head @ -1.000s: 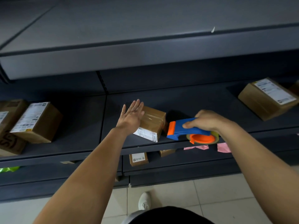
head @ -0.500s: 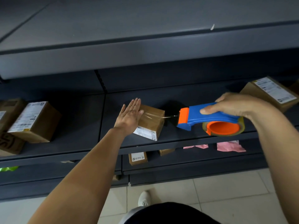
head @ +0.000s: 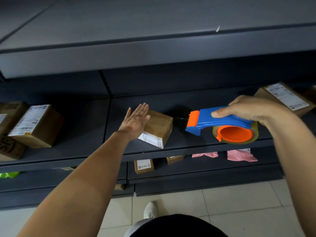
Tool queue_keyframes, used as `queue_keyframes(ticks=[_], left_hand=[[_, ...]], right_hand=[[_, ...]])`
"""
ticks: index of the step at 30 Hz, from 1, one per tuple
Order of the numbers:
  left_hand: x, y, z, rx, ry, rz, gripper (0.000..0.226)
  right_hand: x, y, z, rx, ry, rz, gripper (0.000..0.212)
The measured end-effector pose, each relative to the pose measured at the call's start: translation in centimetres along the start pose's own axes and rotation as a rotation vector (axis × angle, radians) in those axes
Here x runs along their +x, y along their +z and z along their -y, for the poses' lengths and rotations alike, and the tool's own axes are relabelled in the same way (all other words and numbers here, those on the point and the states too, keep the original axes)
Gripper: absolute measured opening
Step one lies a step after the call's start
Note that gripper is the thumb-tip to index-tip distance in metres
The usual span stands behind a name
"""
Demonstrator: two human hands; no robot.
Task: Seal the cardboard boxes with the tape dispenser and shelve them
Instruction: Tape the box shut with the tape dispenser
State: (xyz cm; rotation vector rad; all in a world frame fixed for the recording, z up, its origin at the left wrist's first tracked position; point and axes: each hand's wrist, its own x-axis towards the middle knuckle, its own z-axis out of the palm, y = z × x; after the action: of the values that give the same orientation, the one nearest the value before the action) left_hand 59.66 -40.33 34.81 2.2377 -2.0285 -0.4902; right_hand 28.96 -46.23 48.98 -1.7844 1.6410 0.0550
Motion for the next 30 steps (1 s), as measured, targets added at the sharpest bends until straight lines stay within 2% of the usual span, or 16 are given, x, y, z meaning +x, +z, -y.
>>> queue_keyframes(ticks=[10,17,19,22,25,27,30], left_hand=[[-0.1,0.0,-0.1,0.051,0.01,0.016,0.061],[-0.3,-0.4,-0.8,0.088,-0.065,0.033,0.063],[-0.4,-0.6,-2.0,0.077,-0.163,0.066,0.075],[-0.1,-0.6,-4.8,0.06,-0.347,0.125,0.112],[0.3,-0.8,-6.8,0.047,-0.461,0.165,0.135],[0.3,-0.6,-7.4,0.063,-0.459,0.182,0.139],[0.3,-0.5,-7.9,0.058,-0.439,0.162,0.127]], right_hand=[[3.4,5.3,-0.8,-0.048,0.075,0.032,0.044],[4.8,9.3,1.1,-0.021,0.047,0.028,0.04],[4.9,9.4,1.8,-0.053,0.029,0.009,0.042],[4.7,9.1,2.4,-0.104,0.025,-0.012,0.043],[4.6,9.0,2.7,-0.137,0.033,-0.015,0.042],[4.6,8.9,2.9,-0.147,0.029,-0.006,0.04],[4.5,8.7,2.9,-0.116,0.023,0.011,0.039]])
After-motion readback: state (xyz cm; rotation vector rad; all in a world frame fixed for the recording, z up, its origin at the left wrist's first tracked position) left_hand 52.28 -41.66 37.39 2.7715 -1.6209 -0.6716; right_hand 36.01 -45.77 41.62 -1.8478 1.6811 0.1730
